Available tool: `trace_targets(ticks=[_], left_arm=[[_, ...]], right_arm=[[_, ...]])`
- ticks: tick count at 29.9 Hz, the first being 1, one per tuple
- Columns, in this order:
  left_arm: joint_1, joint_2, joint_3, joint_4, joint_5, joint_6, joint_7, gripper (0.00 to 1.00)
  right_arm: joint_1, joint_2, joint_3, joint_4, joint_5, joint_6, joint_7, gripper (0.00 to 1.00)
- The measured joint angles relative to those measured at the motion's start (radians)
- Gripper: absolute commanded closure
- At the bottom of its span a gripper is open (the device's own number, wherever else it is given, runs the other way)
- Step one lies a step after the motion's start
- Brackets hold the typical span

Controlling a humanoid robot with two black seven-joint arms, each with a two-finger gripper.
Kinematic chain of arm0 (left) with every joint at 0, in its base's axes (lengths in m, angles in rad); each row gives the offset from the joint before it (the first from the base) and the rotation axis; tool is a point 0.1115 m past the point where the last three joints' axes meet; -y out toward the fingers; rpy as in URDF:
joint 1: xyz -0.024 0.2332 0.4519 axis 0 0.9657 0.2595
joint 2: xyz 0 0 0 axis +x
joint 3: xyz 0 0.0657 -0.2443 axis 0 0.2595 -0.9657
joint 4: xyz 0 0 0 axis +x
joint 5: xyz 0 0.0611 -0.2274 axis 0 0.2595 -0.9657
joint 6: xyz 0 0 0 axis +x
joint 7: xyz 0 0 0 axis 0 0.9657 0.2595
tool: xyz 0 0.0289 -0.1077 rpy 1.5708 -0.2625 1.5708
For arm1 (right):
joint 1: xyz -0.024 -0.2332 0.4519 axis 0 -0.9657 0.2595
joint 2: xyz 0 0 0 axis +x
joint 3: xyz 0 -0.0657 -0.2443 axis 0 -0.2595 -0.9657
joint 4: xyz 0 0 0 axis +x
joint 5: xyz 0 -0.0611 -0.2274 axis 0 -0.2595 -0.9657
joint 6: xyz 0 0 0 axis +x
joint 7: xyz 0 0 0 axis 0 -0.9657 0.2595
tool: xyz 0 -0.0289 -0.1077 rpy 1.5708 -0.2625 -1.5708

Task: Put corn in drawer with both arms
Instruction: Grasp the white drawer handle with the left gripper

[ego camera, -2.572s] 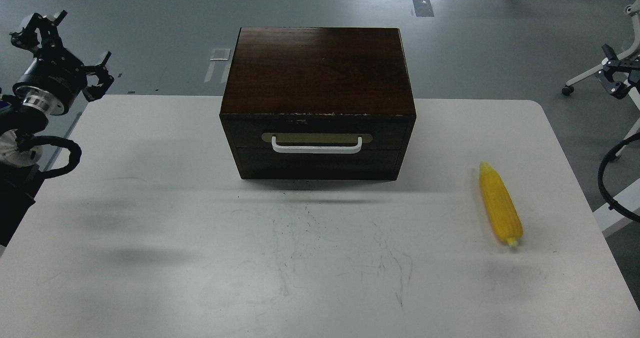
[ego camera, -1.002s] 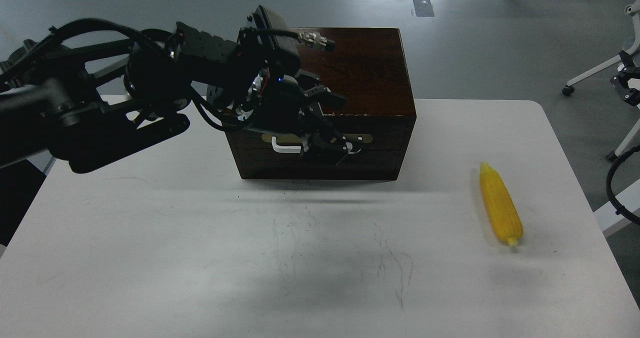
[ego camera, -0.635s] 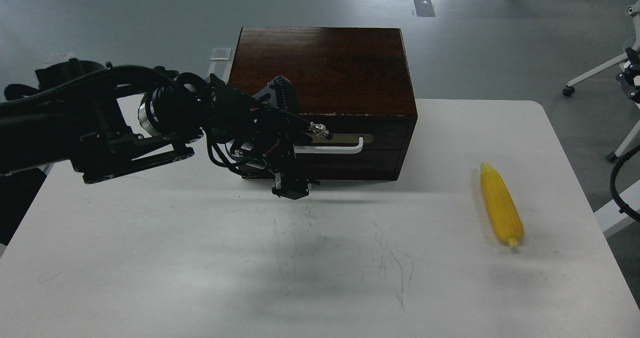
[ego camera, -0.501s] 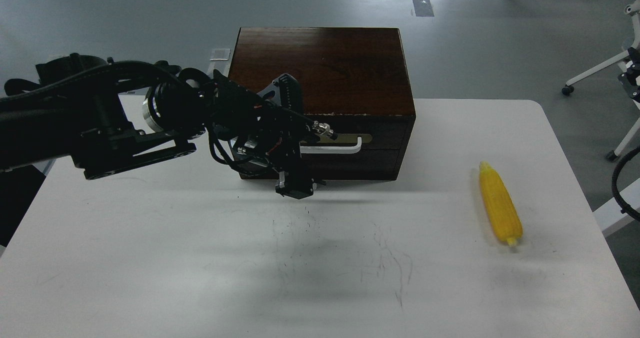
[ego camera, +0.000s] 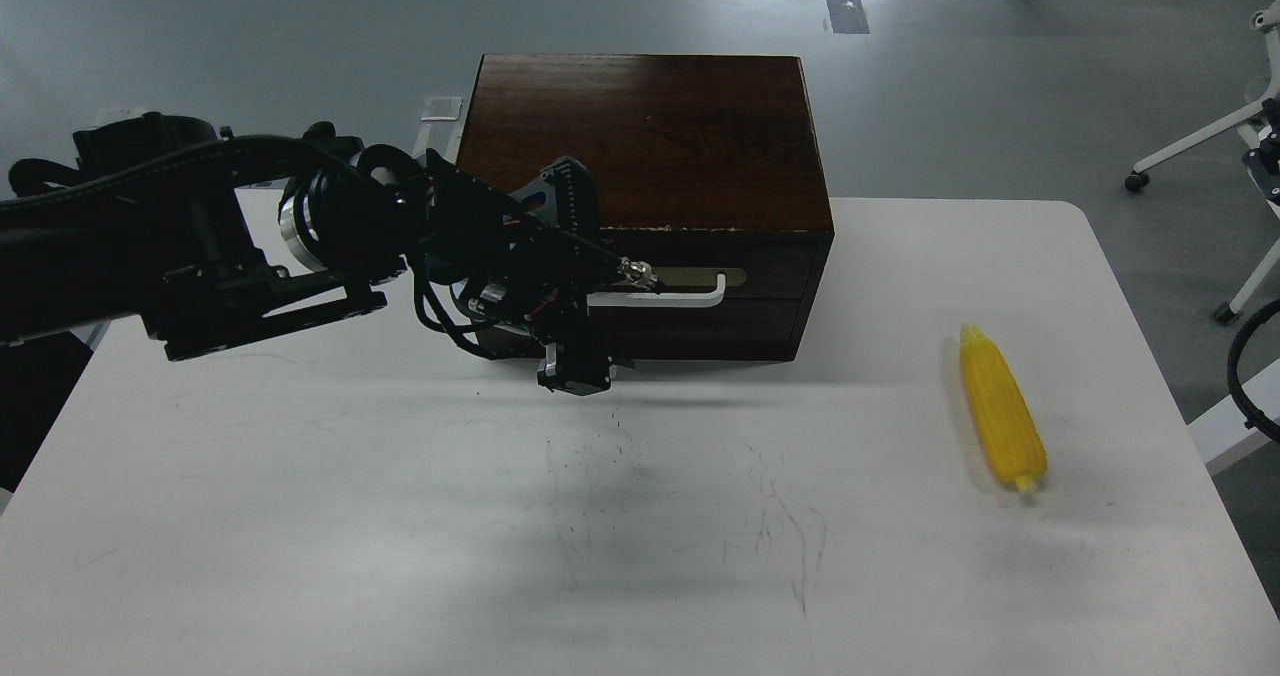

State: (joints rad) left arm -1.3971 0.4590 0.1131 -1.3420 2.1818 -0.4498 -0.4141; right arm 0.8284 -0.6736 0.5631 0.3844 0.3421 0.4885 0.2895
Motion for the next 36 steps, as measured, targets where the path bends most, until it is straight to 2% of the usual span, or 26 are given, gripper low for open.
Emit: trace_targets(ticks=[24,26,29,30,32,36], left_arm=[[0.011,-0.035,0.022,0.058,0.000,0.003,-0.001,0.21],[0.015,-0.034,0.029,0.058,0.000,0.004,-0.001,0.24],[0.018,-0.033,0.036,0.058,0.000,0.006,-0.002,0.37],[0.018,-0.033,0.036,0.058,0.000,0.006,-0.002,0.37],[0.018,-0.033,0.037,0.058,0.000,0.006,-0.004,0.49],[0.018,-0.032,0.037,0.058,0.000,0.007,-0.008,0.55]], right_arm=[[0.002,0.000,0.037,-0.044,0.002,0.000,0.000,0.00],[0.002,0.000,0.037,-0.044,0.002,0.000,0.000,0.00],[0.002,0.000,0.037,-0.044,0.002,0.000,0.000,0.00],[0.002,0.000,0.037,-0.044,0.002,0.000,0.000,0.00],[0.002,0.000,0.037,-0.044,0.002,0.000,0.000,0.00],[0.002,0.000,0.037,-0.045,0.002,0.000,-0.001,0.00]])
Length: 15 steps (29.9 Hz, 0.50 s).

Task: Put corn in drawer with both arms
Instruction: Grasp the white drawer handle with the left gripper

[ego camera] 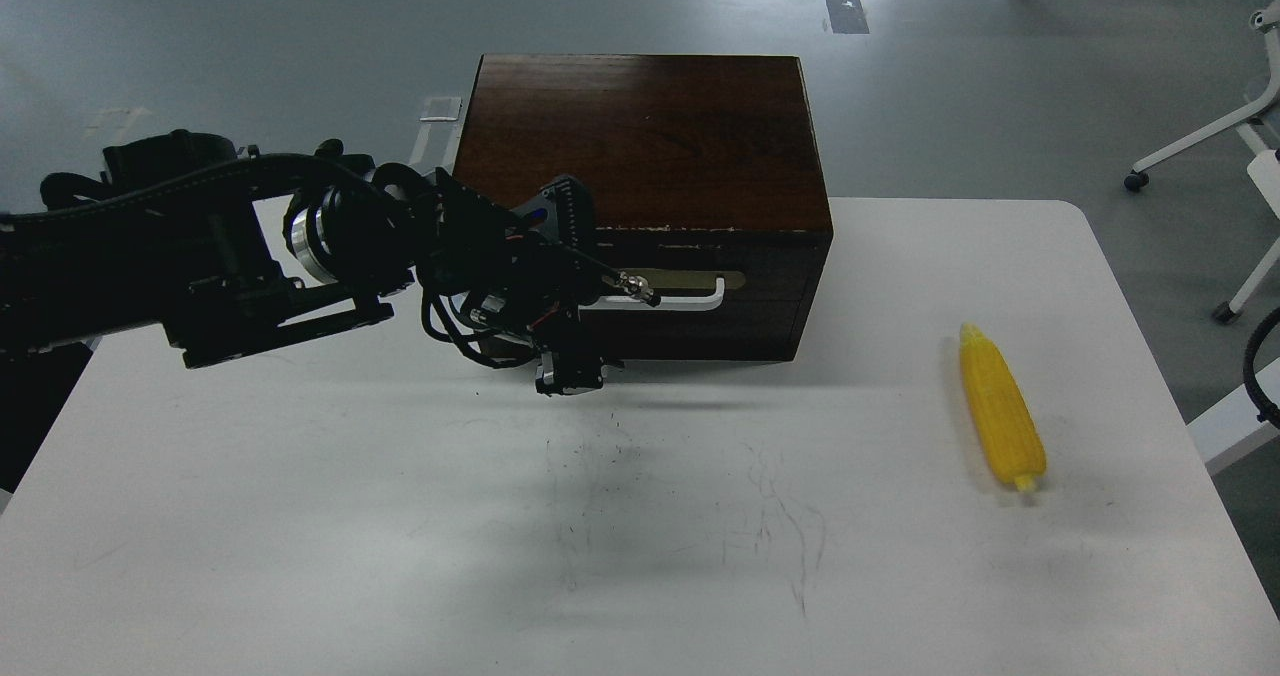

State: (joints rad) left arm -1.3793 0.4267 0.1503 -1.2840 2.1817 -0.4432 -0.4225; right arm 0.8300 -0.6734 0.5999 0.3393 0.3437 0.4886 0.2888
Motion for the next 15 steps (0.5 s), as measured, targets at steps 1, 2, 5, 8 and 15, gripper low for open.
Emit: trace_targets(ticks=[1,2,5,8,15], left_arm=[[0.000,0.000,0.000,-0.001,0.000,0.000,-0.004,0.55],[-0.001,0.000,0.000,-0.002,0.000,0.000,-0.009,0.55],[-0.001,0.000,0.000,-0.010,0.000,0.000,-0.019,0.54],[-0.003,0.000,0.000,-0.018,0.000,0.000,-0.032,0.54],[-0.009,-0.003,-0.001,-0.037,0.000,-0.001,-0.043,0.54]], right_arm=[[0.000,0.000,0.000,0.000,0.000,0.000,0.000,0.00],[0.000,0.000,0.000,0.000,0.000,0.000,0.000,0.00],[0.000,0.000,0.000,-0.001,0.000,0.000,0.000,0.00],[0.000,-0.001,0.000,-0.002,0.000,0.000,0.001,0.00],[0.000,-0.001,0.000,-0.002,0.000,0.000,0.001,0.00]])
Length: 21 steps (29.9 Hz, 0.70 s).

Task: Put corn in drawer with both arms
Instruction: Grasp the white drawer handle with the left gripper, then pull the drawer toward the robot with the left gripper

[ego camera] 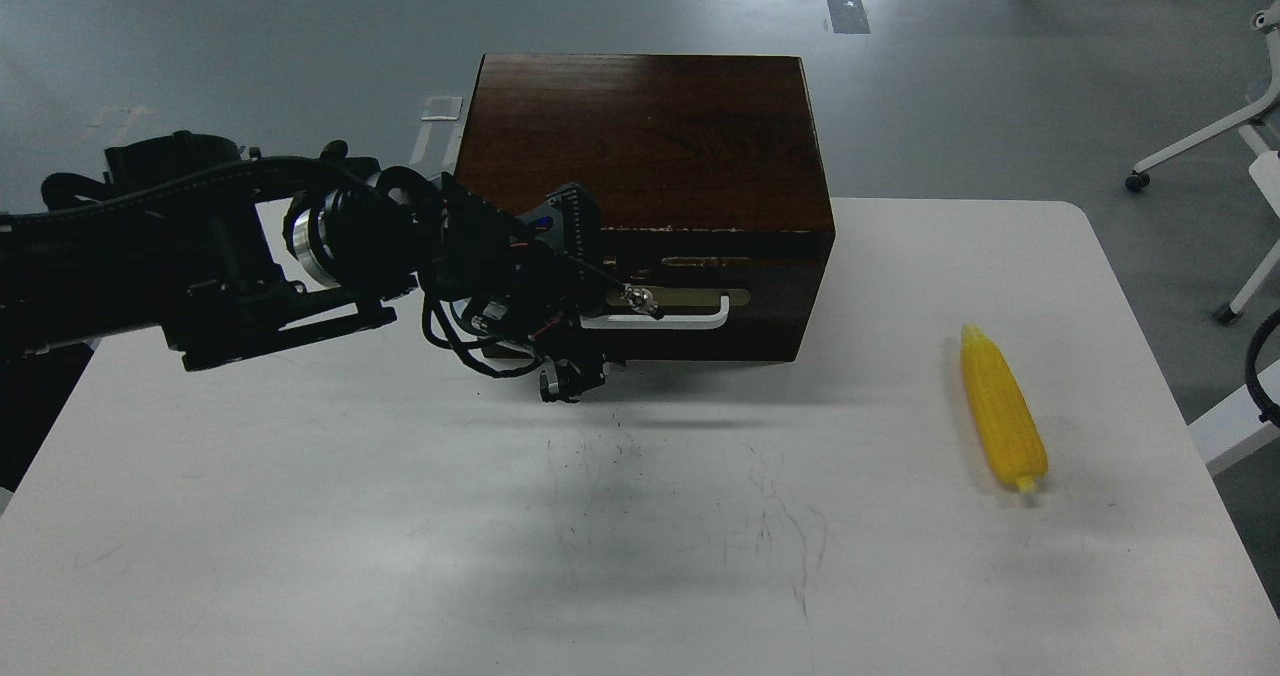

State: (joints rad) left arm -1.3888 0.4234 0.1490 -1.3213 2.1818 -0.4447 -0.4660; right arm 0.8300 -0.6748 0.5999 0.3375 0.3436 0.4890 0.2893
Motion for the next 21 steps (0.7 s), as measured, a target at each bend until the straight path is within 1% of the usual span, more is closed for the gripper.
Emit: trace_targets(ticks=[10,21], left_arm=[[-0.007,0.004,-0.001,-0.074,0.000,-0.011,-0.003,0.54],[-0.011,0.007,0.001,-0.093,0.000,-0.017,-0.008,0.53]], right_arm=[[0.000,0.000,-0.002,0.001,0.000,0.000,-0.001,0.00],[0.000,0.002,-0.002,0.002,0.000,-0.001,-0.001,0.00]])
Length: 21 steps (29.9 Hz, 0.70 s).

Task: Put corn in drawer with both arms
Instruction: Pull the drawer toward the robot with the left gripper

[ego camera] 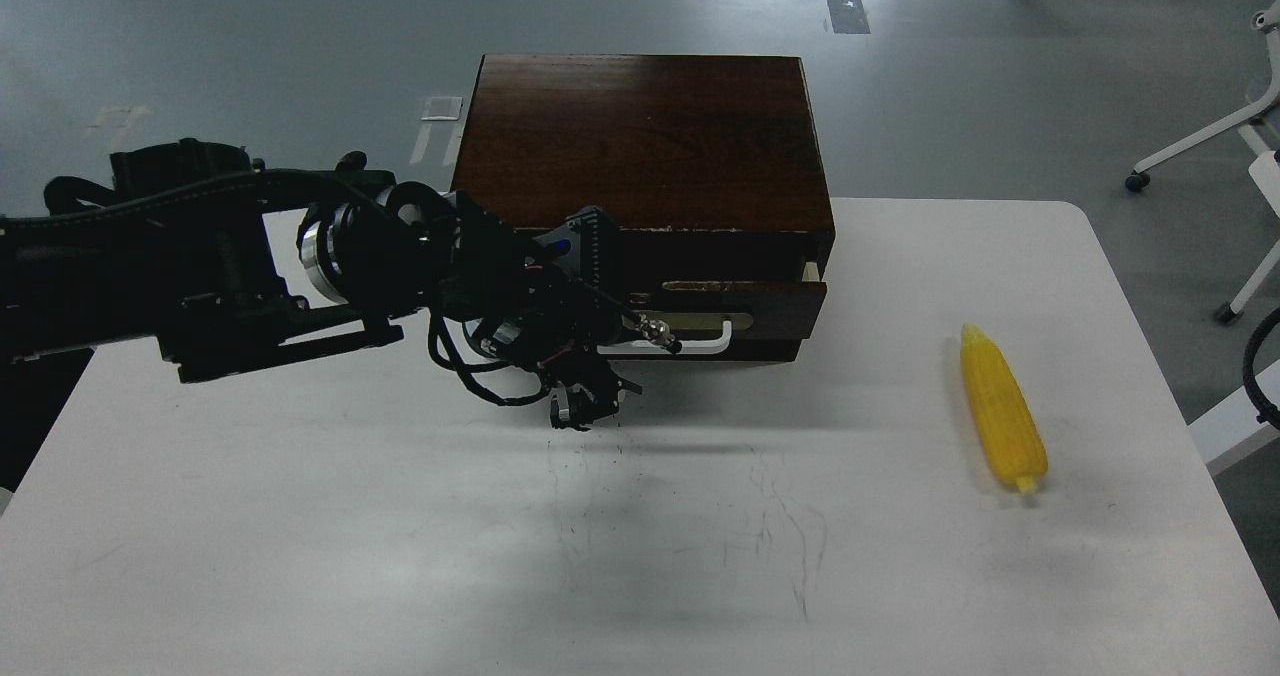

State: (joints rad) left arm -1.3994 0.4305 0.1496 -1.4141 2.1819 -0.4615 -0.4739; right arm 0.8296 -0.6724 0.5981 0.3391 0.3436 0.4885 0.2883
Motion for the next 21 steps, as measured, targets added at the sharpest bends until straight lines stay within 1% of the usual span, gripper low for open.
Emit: trace_targets(ticks=[4,12,21], left_arm=[[0.000,-0.006,-0.001,-0.003,0.000,-0.019,0.000,0.53],[-0.001,-0.004,-0.001,-0.008,0.000,-0.023,0.000,0.53],[0.000,0.014,-0.001,-0.058,0.000,-0.027,-0.009,0.53]], right_arm=[[0.000,-0.001,0.000,0.000,0.000,0.000,0.000,0.00],[0.000,-0.001,0.000,-0.001,0.000,0.000,0.000,0.00],[0.000,-0.001,-0.001,0.000,0.000,0.000,0.000,0.00]])
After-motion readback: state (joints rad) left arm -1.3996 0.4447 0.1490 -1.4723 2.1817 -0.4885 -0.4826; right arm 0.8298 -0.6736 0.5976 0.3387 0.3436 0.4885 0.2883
